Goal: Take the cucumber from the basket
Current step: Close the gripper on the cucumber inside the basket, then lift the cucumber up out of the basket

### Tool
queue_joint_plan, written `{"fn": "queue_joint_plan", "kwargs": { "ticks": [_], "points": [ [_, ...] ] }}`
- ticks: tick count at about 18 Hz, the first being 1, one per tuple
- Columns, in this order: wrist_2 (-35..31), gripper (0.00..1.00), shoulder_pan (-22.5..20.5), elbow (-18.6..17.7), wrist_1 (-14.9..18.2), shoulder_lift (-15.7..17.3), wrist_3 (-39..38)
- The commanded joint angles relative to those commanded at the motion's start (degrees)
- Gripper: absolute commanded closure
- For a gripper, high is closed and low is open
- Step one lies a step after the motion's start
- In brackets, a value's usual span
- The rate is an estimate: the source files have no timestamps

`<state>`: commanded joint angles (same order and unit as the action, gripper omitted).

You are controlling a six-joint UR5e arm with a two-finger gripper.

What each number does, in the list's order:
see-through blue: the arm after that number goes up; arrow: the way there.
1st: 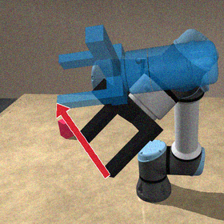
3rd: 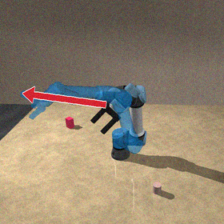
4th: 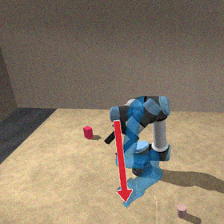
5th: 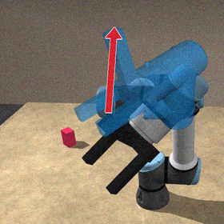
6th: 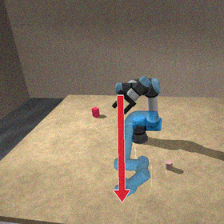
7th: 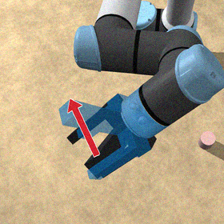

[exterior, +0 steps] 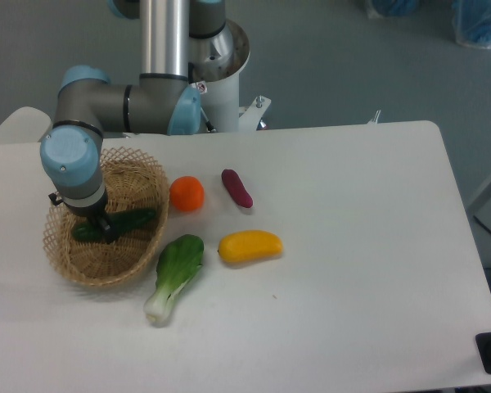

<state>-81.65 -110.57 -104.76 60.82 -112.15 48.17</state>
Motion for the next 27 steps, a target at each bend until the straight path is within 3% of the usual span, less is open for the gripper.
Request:
{"fn": "queue_joint_plan", "kwargs": {
  "ticks": [6,9,11,17,24,27],
  "points": [
    [-1.7,0.38,0.5,-0.1,-2.9,-1.0,-4.5],
    [-3.8,0.67,1.1,0.0,-3.0,-0.8,-4.6],
    [-4.0,0.79,1.1,0.0,-3.0,-0.4,-4.6],
    [-3.8,0.82,0.4,1.1,-2.4,2.1,-4.6],
    [-3.5,0.82,-5.8,4.1,-0.9,5.6,-4.2],
    [-3.5,0.82,-9.8,6.3,0.9,5.6,-3.7]
  ]
}}
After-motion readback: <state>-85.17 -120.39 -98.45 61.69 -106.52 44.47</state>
